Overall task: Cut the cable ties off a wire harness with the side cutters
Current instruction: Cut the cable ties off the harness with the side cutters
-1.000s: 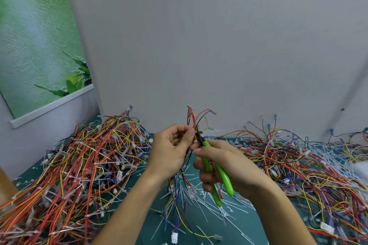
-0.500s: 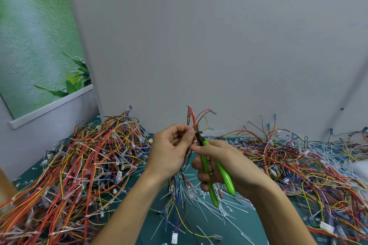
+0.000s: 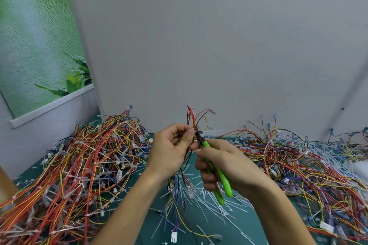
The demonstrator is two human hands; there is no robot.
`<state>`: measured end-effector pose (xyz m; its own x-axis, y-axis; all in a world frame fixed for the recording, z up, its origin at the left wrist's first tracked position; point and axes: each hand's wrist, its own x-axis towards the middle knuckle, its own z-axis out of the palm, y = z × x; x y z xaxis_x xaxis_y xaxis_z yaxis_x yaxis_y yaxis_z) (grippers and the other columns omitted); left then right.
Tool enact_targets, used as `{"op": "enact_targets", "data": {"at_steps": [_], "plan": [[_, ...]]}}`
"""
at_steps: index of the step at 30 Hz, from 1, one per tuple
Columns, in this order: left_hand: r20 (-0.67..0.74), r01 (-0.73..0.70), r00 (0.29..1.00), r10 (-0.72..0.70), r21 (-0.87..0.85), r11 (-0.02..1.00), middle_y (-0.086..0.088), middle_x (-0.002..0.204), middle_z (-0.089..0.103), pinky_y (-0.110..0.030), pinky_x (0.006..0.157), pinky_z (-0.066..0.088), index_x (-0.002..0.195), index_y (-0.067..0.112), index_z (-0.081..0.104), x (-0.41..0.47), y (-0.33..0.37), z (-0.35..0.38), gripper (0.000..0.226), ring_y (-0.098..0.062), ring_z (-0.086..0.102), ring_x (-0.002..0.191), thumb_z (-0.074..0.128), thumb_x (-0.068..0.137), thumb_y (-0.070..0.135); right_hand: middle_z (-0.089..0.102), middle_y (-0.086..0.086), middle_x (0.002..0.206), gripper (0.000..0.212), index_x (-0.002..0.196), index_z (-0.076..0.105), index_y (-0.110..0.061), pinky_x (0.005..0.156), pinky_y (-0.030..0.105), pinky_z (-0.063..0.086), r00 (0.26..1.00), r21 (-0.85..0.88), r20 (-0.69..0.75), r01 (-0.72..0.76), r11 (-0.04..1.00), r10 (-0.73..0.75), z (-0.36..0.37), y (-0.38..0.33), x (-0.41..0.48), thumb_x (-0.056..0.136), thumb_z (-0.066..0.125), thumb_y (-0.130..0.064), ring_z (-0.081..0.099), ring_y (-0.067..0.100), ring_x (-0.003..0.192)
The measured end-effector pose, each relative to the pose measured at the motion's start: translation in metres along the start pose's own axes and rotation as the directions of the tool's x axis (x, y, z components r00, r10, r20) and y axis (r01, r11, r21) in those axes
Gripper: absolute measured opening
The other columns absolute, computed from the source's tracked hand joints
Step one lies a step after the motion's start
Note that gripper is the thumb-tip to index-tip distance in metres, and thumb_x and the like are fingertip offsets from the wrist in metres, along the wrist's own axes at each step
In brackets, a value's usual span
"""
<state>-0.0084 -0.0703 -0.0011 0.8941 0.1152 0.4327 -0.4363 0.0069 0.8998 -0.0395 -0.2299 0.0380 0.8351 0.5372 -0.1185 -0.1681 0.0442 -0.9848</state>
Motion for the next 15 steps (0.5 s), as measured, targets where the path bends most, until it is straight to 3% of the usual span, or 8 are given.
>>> {"op": "enact_targets", "data": {"at_steps": [8, 15], "plan": [[0.018, -0.008, 1.000, 0.008, 0.015, 1.000, 0.010, 0.083, 0.076, -0.016, 0.072, 0.054, 0.092, 0.024, 0.072, -0.0023, 0.0033, 0.0022, 0.007, -0.004, 0.071, 0.080, 0.070, 0.094, 0.018, 0.054, 0.012, 0.072, 0.015, 0.113, 0.050, -0.007, 0.055, 0.036, 0.051, 0.999, 0.000, 0.030, 0.012, 1.000, -0.012, 0.0001, -0.0047, -0.0025, 0.104, 0.056, -0.017, 0.050, 0.024, 0.053], [0.010, -0.011, 1.000, 0.011, 0.021, 1.000, 0.010, 0.083, 0.076, -0.016, 0.073, 0.054, 0.091, 0.025, 0.072, -0.0017, 0.0038, 0.0022, 0.007, -0.004, 0.071, 0.080, 0.070, 0.093, 0.019, 0.053, 0.006, 0.068, 0.008, 0.111, 0.052, -0.008, 0.049, 0.031, 0.045, 0.999, -0.008, 0.021, 0.030, 1.000, -0.030, -0.0018, 0.0000, -0.0007, 0.105, 0.052, -0.012, 0.047, 0.020, 0.051]]}}
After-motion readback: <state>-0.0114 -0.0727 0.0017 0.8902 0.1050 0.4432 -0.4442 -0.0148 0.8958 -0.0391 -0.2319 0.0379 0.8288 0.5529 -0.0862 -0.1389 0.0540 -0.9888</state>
